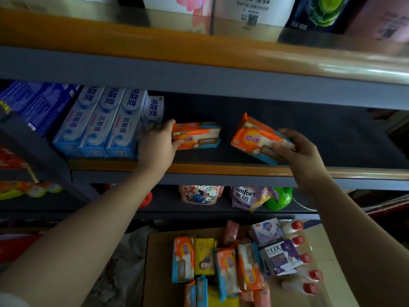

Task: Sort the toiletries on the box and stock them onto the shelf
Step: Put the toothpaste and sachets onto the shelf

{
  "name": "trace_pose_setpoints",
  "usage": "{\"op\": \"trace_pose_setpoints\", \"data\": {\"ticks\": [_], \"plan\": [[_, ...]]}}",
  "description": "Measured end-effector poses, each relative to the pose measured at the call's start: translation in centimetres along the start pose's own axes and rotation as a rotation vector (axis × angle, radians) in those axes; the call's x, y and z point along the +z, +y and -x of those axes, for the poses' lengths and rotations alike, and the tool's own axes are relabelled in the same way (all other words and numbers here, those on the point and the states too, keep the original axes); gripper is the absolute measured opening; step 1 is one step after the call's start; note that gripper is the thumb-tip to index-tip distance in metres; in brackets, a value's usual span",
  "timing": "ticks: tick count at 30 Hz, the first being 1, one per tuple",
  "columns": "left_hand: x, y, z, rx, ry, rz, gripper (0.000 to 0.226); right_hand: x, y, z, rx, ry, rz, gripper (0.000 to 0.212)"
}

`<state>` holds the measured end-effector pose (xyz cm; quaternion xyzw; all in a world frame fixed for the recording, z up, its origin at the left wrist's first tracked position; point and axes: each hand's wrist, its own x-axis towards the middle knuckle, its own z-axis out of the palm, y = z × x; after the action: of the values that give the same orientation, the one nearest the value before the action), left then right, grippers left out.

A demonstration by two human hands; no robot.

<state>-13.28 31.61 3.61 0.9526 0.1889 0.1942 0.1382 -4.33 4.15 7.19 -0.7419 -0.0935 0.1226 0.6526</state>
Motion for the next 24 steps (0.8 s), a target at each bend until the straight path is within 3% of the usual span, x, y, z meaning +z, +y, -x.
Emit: {"op": "trace_pose_setpoints", "data": {"ticks": [7, 9, 12, 16, 19, 21, 24], "plan": [[1.0, -0.3, -1.1, 0.012, -0.051, 0.011, 0.060, 4.8, 0.8, -1.8, -0.022, -0.255, 0.215, 0.035], [1.0, -1.0, -1.1, 0.050, -0.081, -0.025, 0.064, 6.5, 1.4, -2.4, -0.054, -0.269, 0.269, 0.035], [0.5, -2.5, -0.5, 0.120, -0.083, -0.040, 0.065, 8.6, 1.4, -3.2, -0.242, -0.224, 0.538, 0.039], [-1.2, -3.7, 1.2, 0.362, 0.012, -0.154, 0.025, 10.6, 1.1, -3.3, -0.314, -0.183, 0.806, 0.079], [-2.4, -4.1, 2.1, 0.531, 0.082, -0.315, 0.031, 11.3, 0.8, -3.8, -0.336, -0.202, 1.026, 0.097], [-3.3, -4.4, 2.4, 0.534, 0.120, -0.361, 0.033, 11.6, 0.4, -4.3, -0.326, -0.264, 1.093, 0.093], [-3.8, -5.6, 2.4, 0.386, 0.127, -0.415, 0.037, 12.2, 0.6, -4.8, -0.339, -0.247, 1.160, 0.085]]}}
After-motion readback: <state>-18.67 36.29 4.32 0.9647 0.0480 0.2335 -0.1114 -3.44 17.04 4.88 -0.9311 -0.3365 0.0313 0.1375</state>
